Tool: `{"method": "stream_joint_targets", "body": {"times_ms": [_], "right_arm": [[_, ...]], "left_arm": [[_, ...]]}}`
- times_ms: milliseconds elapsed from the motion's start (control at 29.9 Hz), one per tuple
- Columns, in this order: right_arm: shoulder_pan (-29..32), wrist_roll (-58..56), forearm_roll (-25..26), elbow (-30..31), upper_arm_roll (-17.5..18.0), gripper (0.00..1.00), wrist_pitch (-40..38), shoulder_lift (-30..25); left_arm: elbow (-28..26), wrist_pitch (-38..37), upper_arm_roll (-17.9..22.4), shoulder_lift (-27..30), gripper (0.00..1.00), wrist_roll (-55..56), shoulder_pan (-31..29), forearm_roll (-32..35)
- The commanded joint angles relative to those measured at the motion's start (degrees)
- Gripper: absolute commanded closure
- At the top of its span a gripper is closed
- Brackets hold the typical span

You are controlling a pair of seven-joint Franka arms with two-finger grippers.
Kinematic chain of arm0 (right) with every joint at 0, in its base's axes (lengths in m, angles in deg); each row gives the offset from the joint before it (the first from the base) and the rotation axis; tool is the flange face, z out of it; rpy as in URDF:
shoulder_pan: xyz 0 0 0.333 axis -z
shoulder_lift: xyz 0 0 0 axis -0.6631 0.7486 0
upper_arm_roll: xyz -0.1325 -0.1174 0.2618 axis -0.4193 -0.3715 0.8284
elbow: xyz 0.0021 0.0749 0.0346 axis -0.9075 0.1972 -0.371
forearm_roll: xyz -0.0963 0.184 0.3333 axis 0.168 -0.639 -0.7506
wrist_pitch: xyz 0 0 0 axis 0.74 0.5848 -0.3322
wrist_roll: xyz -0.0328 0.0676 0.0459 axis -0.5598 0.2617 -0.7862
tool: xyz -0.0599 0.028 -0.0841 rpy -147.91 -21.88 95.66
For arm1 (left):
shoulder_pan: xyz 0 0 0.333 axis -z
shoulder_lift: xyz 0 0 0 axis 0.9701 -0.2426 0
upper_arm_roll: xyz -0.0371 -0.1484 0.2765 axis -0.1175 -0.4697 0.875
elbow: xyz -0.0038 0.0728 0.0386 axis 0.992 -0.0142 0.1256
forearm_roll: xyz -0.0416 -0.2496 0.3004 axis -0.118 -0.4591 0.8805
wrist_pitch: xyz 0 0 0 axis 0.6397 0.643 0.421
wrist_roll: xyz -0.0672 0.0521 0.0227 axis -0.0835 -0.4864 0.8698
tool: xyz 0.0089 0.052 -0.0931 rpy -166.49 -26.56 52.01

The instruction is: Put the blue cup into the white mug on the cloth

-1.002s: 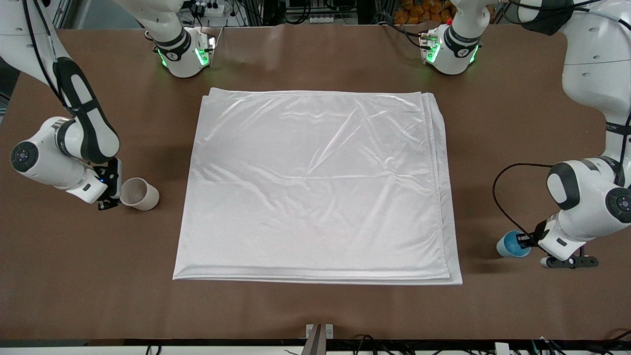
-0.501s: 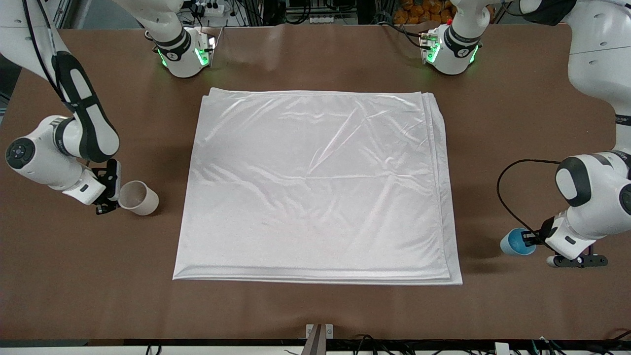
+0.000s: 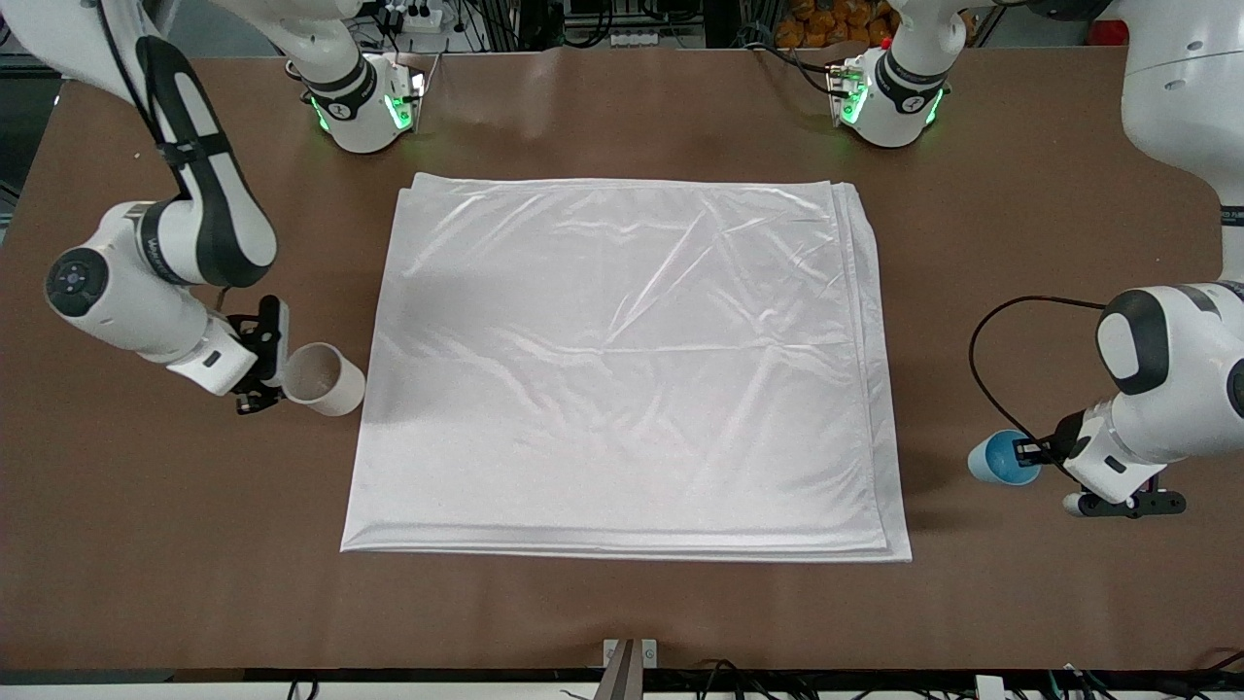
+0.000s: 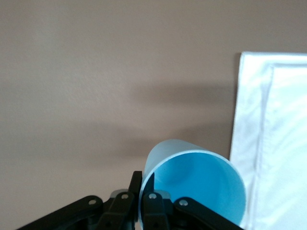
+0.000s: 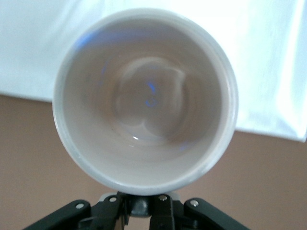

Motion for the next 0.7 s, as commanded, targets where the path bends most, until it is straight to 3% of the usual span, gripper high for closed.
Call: {"method": "stream_joint_targets", "body": {"times_ms": [0, 367, 668], "right_arm": [[-6.11, 7.03, -0.98, 0.69, -0.21, 1.0, -0.39, -1.27], [-19.56, 24.53, -0.02, -3.09, -0.3, 1.0, -0.56, -0.22], [-28.35, 37.35, 0.42, -6.77, -0.3, 1.0, -0.39, 5.4]], "left_arm": [[-0.98, -1.47, -1.63, 1.65, 1.0, 3.92, 0.06, 0.7], [-0.71, -2.52, -5.58, 2.53, 1.0, 11.47, 0.23, 1.05], [-0.71, -2.7, -6.9, 2.53, 1.0, 18.86, 3.48, 1.49]]}}
